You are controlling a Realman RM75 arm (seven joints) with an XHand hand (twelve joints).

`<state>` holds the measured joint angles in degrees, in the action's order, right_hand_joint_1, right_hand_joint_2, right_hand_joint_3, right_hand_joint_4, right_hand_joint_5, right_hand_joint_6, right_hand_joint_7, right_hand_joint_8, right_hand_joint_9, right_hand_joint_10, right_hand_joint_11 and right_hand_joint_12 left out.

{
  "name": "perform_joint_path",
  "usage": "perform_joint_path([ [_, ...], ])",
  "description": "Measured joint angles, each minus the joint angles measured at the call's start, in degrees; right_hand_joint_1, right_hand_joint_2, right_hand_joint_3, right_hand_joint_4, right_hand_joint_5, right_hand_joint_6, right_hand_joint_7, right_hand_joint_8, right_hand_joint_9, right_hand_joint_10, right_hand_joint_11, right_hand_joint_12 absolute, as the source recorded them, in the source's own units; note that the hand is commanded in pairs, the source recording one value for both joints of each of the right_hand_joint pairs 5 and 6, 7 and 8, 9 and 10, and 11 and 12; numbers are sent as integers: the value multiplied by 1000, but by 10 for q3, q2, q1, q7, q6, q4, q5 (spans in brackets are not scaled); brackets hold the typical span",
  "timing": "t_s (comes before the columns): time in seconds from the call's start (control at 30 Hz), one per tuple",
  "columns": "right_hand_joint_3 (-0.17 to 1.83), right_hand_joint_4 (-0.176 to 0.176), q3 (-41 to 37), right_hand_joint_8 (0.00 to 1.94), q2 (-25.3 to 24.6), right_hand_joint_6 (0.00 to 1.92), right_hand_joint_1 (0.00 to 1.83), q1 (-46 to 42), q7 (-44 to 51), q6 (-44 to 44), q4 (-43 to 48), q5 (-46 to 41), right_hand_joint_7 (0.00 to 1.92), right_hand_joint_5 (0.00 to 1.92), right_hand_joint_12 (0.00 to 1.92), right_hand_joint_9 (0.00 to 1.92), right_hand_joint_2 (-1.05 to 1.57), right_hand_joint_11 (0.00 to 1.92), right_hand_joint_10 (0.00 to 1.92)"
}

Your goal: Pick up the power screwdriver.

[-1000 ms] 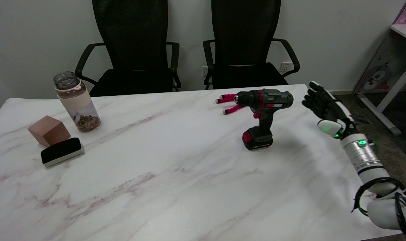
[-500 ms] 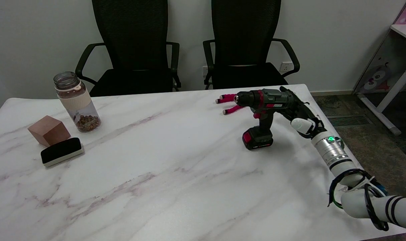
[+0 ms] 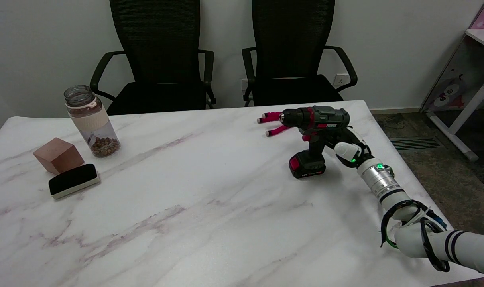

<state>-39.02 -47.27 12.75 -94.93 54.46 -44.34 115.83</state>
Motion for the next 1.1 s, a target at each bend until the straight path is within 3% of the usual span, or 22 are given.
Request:
perform_joint_path([
  [0.73,875,169,18,202,-12,202,968,18,-32,-5,4,12,202,202,585,359,-521,585,359],
  [0.93,878,164,19,238,-13,238,979,19,-39,-3,4,13,238,238,973,478,-450,973,478],
  [1.1,912,148,20,267,-13,267,992,20,-45,-3,4,14,267,267,1032,516,-364,1032,516],
])
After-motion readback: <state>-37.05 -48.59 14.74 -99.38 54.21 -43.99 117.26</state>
